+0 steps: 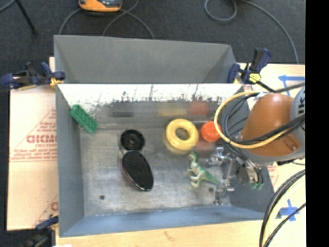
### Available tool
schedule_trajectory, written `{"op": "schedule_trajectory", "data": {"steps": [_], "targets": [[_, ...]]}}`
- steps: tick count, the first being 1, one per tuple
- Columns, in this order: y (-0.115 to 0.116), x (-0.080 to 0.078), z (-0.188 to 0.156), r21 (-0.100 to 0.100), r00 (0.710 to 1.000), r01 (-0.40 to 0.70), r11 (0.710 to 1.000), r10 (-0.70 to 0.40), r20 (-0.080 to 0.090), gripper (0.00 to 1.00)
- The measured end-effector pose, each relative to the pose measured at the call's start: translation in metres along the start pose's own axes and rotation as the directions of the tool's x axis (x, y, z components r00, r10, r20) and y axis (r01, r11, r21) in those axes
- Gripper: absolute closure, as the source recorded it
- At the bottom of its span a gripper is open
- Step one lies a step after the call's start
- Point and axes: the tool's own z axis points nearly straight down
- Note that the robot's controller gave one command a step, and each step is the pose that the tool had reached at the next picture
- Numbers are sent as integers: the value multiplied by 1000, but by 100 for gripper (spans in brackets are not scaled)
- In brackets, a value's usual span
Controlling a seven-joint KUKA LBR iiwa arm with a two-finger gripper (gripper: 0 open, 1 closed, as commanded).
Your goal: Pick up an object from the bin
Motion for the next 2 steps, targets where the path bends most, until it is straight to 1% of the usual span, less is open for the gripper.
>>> {"op": "schedule_trajectory", "data": {"steps": [1, 2], "targets": [[-9, -42, 49, 2, 994, 97, 995, -97, 43, 100], [-9, -42, 49, 3, 994, 98, 995, -98, 43, 100]]}}
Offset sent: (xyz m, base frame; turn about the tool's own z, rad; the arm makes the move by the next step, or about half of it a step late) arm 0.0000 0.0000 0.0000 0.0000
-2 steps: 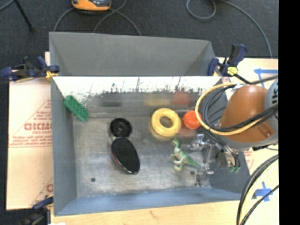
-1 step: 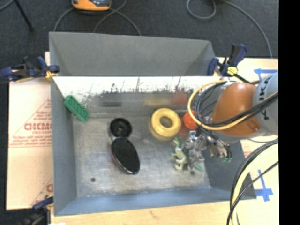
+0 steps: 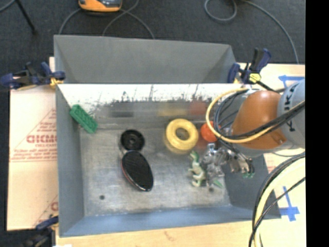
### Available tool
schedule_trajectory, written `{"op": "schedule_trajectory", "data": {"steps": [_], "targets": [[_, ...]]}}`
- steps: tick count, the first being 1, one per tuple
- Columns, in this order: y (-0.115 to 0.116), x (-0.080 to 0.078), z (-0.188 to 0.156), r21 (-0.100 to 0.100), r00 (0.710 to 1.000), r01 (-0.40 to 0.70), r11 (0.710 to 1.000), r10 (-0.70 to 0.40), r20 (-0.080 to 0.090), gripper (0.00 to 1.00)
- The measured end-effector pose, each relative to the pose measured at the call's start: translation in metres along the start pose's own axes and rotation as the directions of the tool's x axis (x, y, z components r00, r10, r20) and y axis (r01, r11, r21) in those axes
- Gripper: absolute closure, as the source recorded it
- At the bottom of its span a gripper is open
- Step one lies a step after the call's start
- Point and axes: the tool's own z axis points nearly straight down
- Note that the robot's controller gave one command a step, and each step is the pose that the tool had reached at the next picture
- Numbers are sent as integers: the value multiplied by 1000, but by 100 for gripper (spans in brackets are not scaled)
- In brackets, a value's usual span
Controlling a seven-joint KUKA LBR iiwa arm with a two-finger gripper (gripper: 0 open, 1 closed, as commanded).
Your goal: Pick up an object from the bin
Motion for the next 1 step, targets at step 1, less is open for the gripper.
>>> {"op": "schedule_trajectory", "data": {"steps": [1], "targets": [[-1, 8, -35, -6, 999, -1, 1000, 1, -43, 100]]}}
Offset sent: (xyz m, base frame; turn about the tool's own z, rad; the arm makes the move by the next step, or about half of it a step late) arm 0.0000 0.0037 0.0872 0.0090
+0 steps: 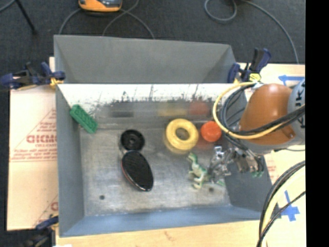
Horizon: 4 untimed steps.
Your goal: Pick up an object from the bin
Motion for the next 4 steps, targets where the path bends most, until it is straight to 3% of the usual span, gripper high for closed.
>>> {"op": "schedule_trajectory", "data": {"steps": [1, 2, 3, 4], "targets": [[2, -8, -46, 1, 1000, -6, 1000, 6, -5, 100], [-2, 6, -85, 1, 999, 38, 999, -38, -6, 0], [-2, 6, -85, 1, 999, 39, 999, -39, -6, 0], [4, 10, -40, 4, 1000, 26, 1000, -26, 4, 0]]}}
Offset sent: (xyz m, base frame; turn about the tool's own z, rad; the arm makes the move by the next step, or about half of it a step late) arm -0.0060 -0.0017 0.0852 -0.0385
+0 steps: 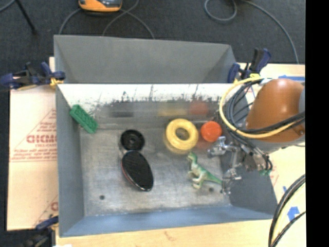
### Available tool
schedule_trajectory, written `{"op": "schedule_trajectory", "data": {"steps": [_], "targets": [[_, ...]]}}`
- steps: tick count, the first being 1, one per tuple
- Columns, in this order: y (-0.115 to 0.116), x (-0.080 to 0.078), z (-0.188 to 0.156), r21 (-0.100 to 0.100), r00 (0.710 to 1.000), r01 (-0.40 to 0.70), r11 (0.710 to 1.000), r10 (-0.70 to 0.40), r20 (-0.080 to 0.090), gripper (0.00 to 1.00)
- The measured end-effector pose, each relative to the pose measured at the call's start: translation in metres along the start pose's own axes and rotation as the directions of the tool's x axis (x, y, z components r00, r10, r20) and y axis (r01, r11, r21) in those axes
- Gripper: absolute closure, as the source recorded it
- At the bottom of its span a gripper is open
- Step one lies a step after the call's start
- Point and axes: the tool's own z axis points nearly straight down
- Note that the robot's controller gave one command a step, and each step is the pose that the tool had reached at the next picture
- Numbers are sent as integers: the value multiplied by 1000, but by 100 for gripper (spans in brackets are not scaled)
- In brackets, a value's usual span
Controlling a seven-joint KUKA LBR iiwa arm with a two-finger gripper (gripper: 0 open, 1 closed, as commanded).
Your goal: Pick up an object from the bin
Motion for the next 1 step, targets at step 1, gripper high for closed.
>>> {"op": "schedule_trajectory", "data": {"steps": [1], "targets": [[10, -52, 81, 2, 996, 85, 996, -85, -6, 100]]}}
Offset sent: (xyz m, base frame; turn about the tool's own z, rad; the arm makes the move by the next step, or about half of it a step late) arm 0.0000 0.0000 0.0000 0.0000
